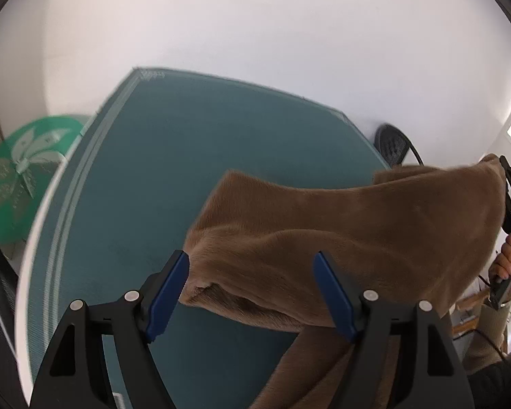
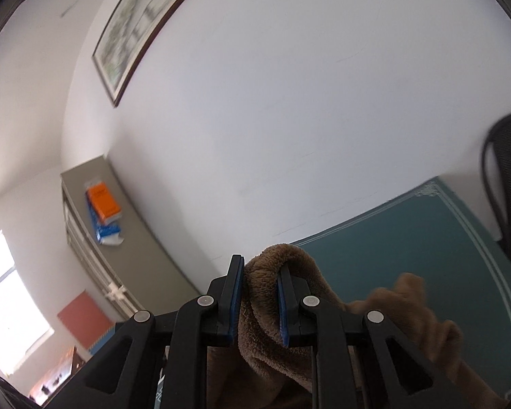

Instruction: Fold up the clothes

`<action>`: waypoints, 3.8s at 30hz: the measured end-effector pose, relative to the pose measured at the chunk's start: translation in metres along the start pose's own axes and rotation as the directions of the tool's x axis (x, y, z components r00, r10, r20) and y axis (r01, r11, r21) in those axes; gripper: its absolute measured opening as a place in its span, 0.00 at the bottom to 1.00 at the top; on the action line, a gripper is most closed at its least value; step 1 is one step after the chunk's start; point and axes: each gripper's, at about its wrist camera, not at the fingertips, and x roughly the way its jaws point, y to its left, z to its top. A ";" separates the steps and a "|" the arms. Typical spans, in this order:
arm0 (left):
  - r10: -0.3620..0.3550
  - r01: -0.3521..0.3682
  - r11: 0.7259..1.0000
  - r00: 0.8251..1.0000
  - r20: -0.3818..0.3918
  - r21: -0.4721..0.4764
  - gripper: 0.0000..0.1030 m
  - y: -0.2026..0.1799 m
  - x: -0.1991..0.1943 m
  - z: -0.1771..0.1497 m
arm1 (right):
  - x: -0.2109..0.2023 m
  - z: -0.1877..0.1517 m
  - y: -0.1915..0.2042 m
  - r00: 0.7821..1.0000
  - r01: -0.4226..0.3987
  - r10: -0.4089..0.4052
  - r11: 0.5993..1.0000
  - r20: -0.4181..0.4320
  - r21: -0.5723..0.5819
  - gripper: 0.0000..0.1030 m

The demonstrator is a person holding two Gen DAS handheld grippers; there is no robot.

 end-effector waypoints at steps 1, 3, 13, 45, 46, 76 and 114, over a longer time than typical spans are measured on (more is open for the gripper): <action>0.003 -0.003 1.000 1.000 -0.010 0.012 0.77 -0.003 0.001 -0.003 | -0.003 -0.001 -0.004 1.000 0.006 -0.006 1.000 0.005 0.012 0.18; 0.009 -0.008 0.999 1.000 -0.028 0.036 0.77 -0.008 0.003 -0.009 | -0.009 -0.003 -0.013 1.000 0.018 -0.018 0.999 0.015 0.037 0.18; 0.050 -0.049 0.999 0.991 -0.124 0.012 0.77 -0.002 0.013 -0.030 | -0.014 -0.004 -0.017 1.000 0.005 -0.007 0.999 0.024 0.050 0.18; 0.242 -0.219 0.965 0.956 0.164 -0.143 0.20 0.015 -0.028 0.001 | 0.034 0.010 0.033 0.998 0.000 -0.009 0.991 -0.066 -0.136 0.18; 0.259 -0.227 0.960 0.945 0.199 -0.166 0.20 0.023 -0.044 0.003 | 0.041 0.012 0.038 0.997 -0.007 -0.004 0.989 -0.072 -0.148 0.18; 0.554 -0.479 0.818 0.805 0.212 -0.319 0.51 0.128 -0.119 -0.001 | 0.306 -0.063 0.043 0.848 -0.046 -0.078 0.974 -0.525 -0.220 0.72; 0.231 -0.230 0.973 0.971 -0.065 0.027 0.21 0.088 0.115 0.114 | 0.197 -0.018 -0.087 0.879 0.172 -0.328 0.895 -0.346 -0.411 0.72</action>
